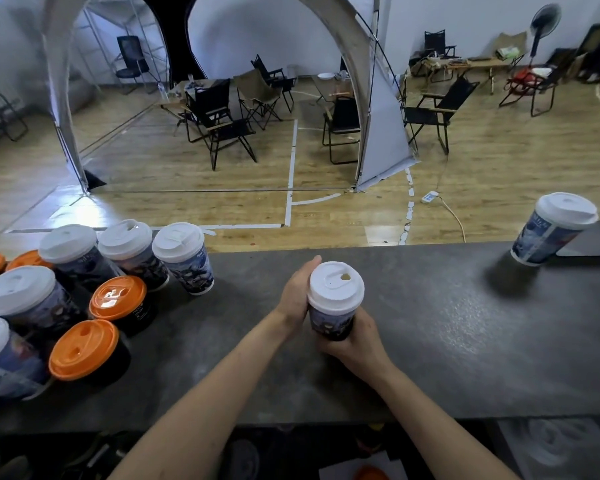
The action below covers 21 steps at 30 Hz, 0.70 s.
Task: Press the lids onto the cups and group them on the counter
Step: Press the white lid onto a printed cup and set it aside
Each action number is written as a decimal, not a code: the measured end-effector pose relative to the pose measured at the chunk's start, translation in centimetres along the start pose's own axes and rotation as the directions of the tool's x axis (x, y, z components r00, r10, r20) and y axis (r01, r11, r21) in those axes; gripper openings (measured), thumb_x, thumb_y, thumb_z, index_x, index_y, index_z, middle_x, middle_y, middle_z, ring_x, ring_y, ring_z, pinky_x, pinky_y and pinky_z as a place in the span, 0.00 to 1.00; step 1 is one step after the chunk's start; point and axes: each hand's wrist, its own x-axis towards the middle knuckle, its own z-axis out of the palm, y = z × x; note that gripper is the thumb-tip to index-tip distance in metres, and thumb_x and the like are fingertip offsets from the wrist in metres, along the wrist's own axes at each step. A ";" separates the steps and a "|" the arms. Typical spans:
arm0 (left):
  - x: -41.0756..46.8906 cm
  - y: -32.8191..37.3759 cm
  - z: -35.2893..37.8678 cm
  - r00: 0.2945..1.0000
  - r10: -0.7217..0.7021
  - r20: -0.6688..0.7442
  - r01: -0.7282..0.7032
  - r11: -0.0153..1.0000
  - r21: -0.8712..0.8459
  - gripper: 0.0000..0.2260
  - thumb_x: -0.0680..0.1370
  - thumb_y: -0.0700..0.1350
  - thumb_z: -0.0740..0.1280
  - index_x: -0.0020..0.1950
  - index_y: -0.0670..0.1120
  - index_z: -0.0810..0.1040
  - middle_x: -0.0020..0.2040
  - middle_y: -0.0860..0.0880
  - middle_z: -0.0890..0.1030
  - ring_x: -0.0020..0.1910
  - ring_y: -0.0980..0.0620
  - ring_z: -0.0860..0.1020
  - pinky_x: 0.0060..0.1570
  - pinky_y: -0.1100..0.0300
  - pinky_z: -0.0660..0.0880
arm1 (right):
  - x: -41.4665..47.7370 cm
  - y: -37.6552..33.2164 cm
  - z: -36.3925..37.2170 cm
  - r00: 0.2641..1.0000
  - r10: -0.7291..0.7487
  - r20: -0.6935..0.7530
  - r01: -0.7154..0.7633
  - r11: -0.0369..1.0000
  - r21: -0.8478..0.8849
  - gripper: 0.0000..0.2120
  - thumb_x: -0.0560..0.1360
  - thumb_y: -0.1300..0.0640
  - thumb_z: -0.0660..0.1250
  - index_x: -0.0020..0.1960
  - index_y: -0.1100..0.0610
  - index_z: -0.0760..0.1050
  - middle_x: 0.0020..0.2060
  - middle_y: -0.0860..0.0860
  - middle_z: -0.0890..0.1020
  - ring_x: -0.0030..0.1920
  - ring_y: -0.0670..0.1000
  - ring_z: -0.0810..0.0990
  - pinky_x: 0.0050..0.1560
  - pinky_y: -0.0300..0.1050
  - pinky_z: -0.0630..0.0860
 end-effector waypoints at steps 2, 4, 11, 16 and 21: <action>-0.4 -0.5 0.2 0.993 0.073 -0.095 -0.075 0.997 -0.017 0.18 0.86 0.45 0.57 0.42 0.42 0.81 0.36 0.51 0.84 0.36 0.59 0.81 0.42 0.64 0.76 | 0.0 -0.1 0.3 1.000 -0.003 -0.015 0.003 1.000 0.021 0.32 0.63 0.61 0.83 0.64 0.51 0.74 0.57 0.38 0.81 0.57 0.33 0.79 0.51 0.28 0.74; -1.1 -0.9 0.9 0.975 0.154 -0.163 -0.157 0.988 -0.007 0.19 0.86 0.42 0.56 0.38 0.44 0.78 0.30 0.57 0.82 0.31 0.64 0.78 0.38 0.68 0.74 | 0.0 -0.2 0.5 0.999 0.011 -0.052 -0.009 0.999 0.038 0.36 0.62 0.56 0.85 0.65 0.51 0.72 0.59 0.40 0.80 0.58 0.34 0.79 0.52 0.29 0.75; 0.0 0.3 0.3 0.999 -0.010 0.042 0.008 0.998 0.065 0.17 0.85 0.49 0.58 0.41 0.46 0.81 0.37 0.51 0.83 0.41 0.56 0.80 0.42 0.66 0.75 | 0.2 0.5 0.0 1.000 0.014 -0.003 -0.014 1.000 0.005 0.32 0.65 0.60 0.83 0.66 0.56 0.76 0.58 0.44 0.83 0.59 0.41 0.82 0.53 0.30 0.76; -0.6 -1.3 0.1 0.974 0.100 -0.205 -0.108 0.994 -0.025 0.17 0.85 0.43 0.59 0.38 0.47 0.78 0.31 0.58 0.81 0.34 0.64 0.78 0.41 0.65 0.72 | 0.1 -0.4 0.6 0.999 0.009 -0.049 -0.008 0.999 0.032 0.37 0.62 0.55 0.86 0.65 0.51 0.71 0.59 0.38 0.79 0.58 0.33 0.78 0.54 0.30 0.76; -0.1 0.3 0.2 0.999 0.020 0.026 -0.022 0.996 0.091 0.15 0.85 0.47 0.58 0.43 0.44 0.79 0.40 0.49 0.81 0.41 0.56 0.78 0.44 0.63 0.72 | 0.0 0.0 0.2 0.999 0.027 -0.035 -0.027 1.000 0.011 0.30 0.65 0.60 0.84 0.63 0.53 0.76 0.56 0.42 0.83 0.57 0.37 0.81 0.53 0.35 0.77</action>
